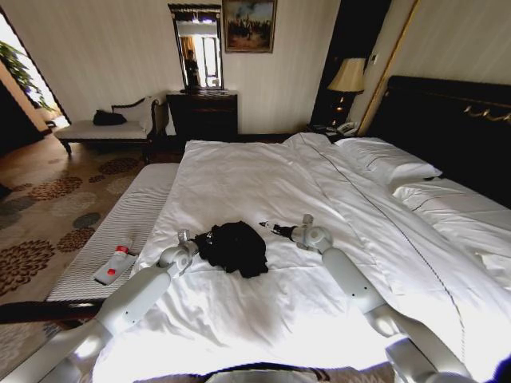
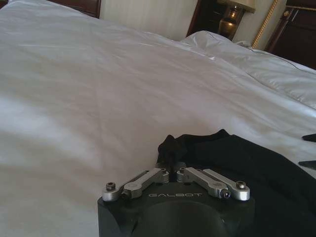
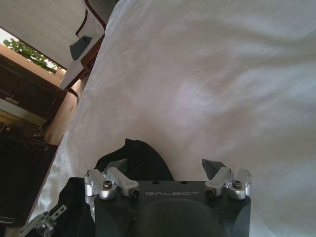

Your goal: Fold the clothes on the bed.

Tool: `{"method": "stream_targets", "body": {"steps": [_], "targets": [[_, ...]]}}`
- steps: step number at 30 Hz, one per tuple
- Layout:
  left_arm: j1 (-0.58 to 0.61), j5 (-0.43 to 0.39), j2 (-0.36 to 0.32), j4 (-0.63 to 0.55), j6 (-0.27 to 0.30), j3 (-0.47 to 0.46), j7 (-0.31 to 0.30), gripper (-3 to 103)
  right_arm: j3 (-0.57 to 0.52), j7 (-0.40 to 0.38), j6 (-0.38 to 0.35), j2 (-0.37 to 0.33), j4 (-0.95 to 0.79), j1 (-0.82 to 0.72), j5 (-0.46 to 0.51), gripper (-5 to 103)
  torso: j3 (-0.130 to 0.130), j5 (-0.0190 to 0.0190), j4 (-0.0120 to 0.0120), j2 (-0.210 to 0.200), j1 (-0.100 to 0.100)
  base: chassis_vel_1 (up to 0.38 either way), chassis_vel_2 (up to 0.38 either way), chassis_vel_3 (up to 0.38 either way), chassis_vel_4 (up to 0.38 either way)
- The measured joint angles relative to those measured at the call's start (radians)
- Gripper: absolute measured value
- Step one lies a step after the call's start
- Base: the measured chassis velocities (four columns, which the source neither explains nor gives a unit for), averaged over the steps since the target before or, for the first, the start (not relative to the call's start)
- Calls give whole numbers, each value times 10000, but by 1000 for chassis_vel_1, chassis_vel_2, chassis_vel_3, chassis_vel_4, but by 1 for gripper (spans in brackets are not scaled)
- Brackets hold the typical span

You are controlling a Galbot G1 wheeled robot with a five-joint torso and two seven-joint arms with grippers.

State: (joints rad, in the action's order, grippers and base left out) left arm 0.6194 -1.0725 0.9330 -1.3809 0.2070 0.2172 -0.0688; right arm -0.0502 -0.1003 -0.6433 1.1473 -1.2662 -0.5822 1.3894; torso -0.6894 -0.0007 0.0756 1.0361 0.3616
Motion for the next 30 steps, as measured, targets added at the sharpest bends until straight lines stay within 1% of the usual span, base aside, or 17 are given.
{"method": "stream_targets", "body": {"steps": [3,9,16,18,19,21,25,27,28,29,30], "targets": [[-81,-62,9,-10,12,95,-23,2,35,108,4,264,289,18,-189,86,0,2,1,0,-1,0,0,0,0],[-95,-82,4,3,16,123,-29,2,81,266,56,483,676,61,-420,86,0,-1,-1,0,0,0,0,0,0],[-85,-96,-16,18,17,123,-18,2,115,399,110,752,1066,99,-658,81,0,0,0,1,0,0,0,0,0],[-118,-110,-8,35,20,123,-12,2,108,418,117,864,1155,101,-713,78,0,0,-1,0,0,0,0,0,0],[-132,-113,2,47,20,123,-9,2,104,426,121,900,1174,101,-743,73,0,1,-1,1,-1,0,0,0,0],[-137,-113,7,55,21,124,-8,2,102,430,123,912,1179,100,-755,73,0,1,-1,1,-1,0,0,0,0],[-164,-71,60,201,21,152,34,2,112,494,143,946,1122,57,-854,51,0,2,0,1,0,0,0,0,0],[-164,-67,65,212,21,153,37,2,118,500,143,947,1116,58,-860,51,0,2,0,0,0,0,0,0,0],[-165,-58,82,238,21,154,46,2,143,518,148,954,1116,75,-886,45,0,2,-2,1,0,0,0,0,0],[-165,-58,82,238,21,154,46,2,143,518,148,954,1116,75,-886,45,0,2,-2,1,0,0,0,0,0],[-165,-55,94,251,20,156,50,2,163,536,155,966,1138,102,-906,40,0,2,-2,0,0,0,0,0,0]]}}
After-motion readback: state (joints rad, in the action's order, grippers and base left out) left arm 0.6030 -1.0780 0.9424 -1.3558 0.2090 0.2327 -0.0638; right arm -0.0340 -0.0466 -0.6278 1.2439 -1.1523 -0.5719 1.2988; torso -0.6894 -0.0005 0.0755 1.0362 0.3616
